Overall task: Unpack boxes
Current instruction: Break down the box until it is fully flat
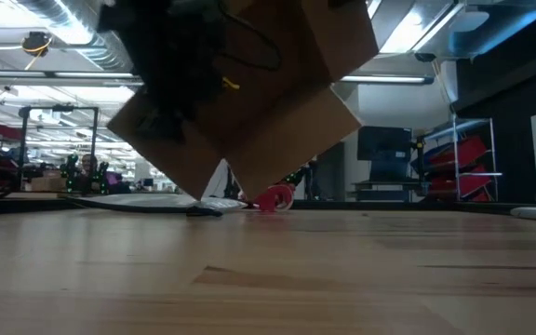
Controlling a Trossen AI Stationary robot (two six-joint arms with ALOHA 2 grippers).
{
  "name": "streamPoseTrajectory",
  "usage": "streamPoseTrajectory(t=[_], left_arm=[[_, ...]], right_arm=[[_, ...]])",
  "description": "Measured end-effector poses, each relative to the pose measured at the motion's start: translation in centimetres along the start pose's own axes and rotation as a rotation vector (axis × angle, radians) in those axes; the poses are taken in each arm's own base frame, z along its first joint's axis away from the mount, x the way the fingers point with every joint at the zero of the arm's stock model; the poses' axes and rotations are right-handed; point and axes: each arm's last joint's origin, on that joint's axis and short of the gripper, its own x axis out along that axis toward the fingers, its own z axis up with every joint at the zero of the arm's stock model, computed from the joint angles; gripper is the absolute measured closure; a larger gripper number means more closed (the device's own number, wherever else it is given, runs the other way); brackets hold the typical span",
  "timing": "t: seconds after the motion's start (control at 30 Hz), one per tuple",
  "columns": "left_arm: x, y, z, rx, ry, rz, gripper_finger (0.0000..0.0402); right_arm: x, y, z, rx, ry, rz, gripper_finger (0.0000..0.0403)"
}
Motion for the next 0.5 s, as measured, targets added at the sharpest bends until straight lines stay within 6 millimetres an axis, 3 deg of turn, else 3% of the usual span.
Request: streamPoseTrajectory(t=[0.27,0.5], left_arm=[[3.9,2.3,0.4,-0.053,-0.012,0.025,0.0163],[4.6,2.9,0.4,-0.1,-0.027,0.016,0.0163]], right_arm=[[0.0,0.1,-0.2,-0.053,0.054,-0.009,0.0403],[-0.1,0.6,-0.6,-0.056,0.087,0.049,0.0403]])
